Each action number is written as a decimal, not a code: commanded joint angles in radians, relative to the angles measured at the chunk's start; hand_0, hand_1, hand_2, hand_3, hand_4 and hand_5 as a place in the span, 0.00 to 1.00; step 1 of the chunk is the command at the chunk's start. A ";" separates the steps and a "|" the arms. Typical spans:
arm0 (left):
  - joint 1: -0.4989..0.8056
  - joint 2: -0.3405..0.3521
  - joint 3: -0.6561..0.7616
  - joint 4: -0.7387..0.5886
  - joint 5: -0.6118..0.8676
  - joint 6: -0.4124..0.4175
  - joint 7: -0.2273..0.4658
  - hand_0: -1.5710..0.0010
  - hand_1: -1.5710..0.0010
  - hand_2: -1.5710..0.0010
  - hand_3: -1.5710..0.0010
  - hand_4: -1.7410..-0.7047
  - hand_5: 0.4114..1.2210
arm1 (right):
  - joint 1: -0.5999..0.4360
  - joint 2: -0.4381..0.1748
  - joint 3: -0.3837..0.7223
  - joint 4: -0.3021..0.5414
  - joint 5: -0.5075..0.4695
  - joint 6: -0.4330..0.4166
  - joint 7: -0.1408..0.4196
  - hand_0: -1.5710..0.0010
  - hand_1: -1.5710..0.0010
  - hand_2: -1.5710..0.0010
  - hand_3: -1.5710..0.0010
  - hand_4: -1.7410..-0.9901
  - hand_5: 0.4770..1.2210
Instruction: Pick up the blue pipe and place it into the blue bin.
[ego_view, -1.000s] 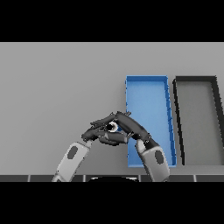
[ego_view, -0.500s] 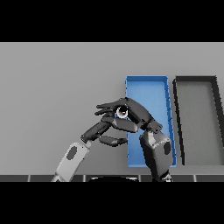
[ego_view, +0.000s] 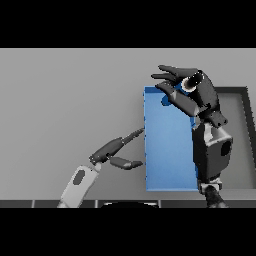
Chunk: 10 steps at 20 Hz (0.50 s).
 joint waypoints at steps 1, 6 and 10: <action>0.005 -0.005 -0.005 -0.002 -0.004 0.005 0.003 1.00 1.00 1.00 1.00 0.76 0.07 | 0.033 -0.010 -0.021 0.007 0.013 0.002 -0.001 0.00 0.00 0.00 0.00 0.32 1.00; -0.010 -0.004 0.006 -0.003 0.004 0.006 0.018 1.00 1.00 1.00 1.00 0.77 0.07 | 0.180 -0.076 -0.049 0.040 0.048 -0.013 0.000 0.00 0.00 0.00 0.00 0.32 1.00; -0.011 0.001 0.011 0.016 -0.008 0.013 -0.010 1.00 1.00 1.00 1.00 0.77 0.06 | 0.339 -0.121 -0.016 0.053 0.062 -0.066 0.000 0.00 0.00 0.00 0.00 0.32 1.00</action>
